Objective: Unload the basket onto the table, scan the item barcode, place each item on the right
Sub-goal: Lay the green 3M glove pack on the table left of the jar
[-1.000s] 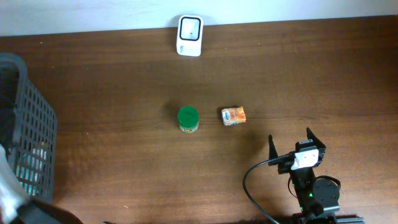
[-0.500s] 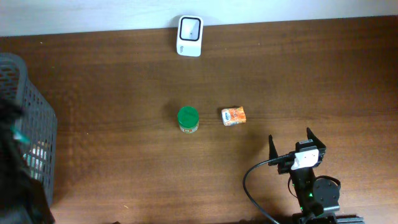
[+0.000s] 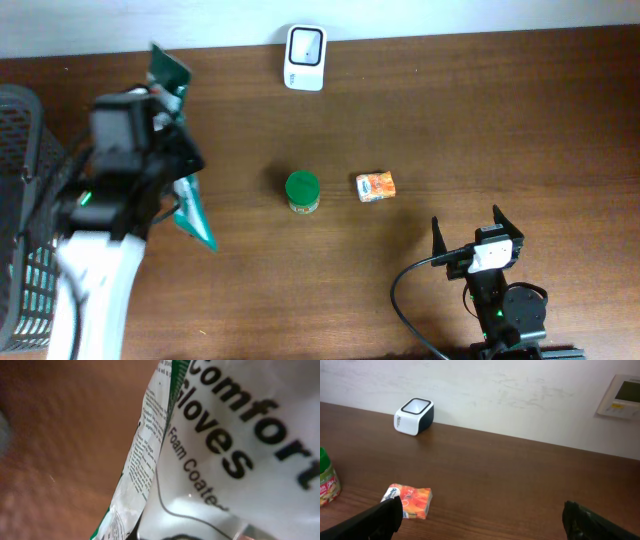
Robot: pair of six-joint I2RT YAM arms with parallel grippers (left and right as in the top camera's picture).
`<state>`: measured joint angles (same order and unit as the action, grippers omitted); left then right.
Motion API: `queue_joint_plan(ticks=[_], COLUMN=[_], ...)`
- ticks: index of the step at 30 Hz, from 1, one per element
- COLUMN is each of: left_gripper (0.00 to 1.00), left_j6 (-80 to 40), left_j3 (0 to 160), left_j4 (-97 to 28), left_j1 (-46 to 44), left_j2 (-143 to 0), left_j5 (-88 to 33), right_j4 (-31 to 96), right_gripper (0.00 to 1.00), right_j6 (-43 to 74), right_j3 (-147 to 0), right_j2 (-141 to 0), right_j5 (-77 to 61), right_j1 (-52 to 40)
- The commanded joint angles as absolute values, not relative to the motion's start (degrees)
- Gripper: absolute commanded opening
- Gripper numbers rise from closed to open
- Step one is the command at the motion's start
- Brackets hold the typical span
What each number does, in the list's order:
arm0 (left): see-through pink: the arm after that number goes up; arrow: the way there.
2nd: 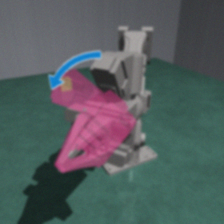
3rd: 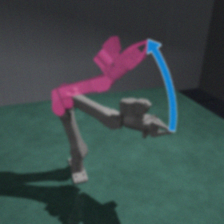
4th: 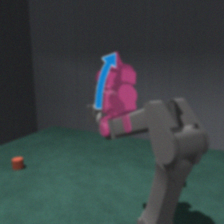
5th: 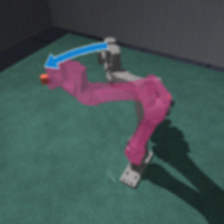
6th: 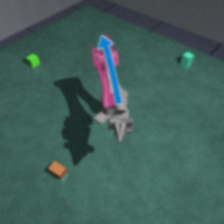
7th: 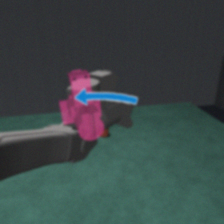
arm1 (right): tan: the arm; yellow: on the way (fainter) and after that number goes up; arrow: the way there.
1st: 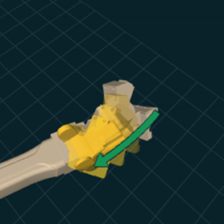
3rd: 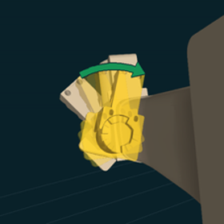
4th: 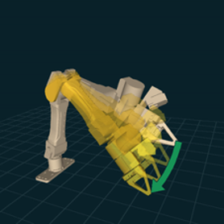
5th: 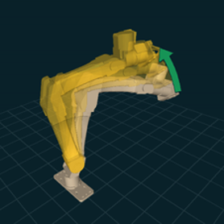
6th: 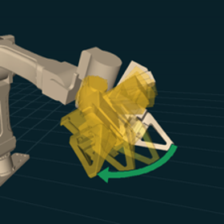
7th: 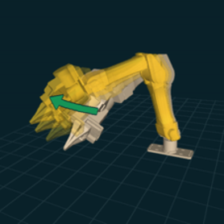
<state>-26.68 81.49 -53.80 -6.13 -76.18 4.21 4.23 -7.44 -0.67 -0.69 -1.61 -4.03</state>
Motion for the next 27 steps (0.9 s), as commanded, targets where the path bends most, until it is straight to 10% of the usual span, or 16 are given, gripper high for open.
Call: queue_joint_plan(ticks=[1,12,14,16,20,27], left_gripper=[0.00,0.00,0.18,0.96,1.00,0.74], left_j6=[-34.1,-37.1,-37.1,-37.1,-36.2,-27.3], left_j3=[81.7,81.7,81.7,81.7,81.8,94.6], left_j4=[-54.3,-52.6,-51.0,-49.7,-47.0,-52.4], left_j1=[-9.5,-11.7,-12.2,-12.8,-13.1,-12.1], left_j2=[-85.5,-104.4,-105.6,-105.7,-105.6,-101.2], left_j5=[2.7,10.1,7.0,5.2,-0.9,1.3], right_j4=[4.3,4.3,4.3,4.3,4.3,4.3], right_gripper=[0.98,0.99,0.98,0.98,0.98,0.98], right_j6=[-7.1,-7.1,-7.1,-7.1,-7.1,-7.1], right_j3=[-0.3,-0.3,-0.3,-0.3,-0.3,-0.3], right_j2=[-0.2,-0.2,-0.2,-0.2,-0.2,-0.2], right_j5=[-2.4,-2.3,-2.3,-2.4,-2.3,-2.4], right_j1=[-3.7,-3.7,-3.7,-3.7,-3.7,-3.7])
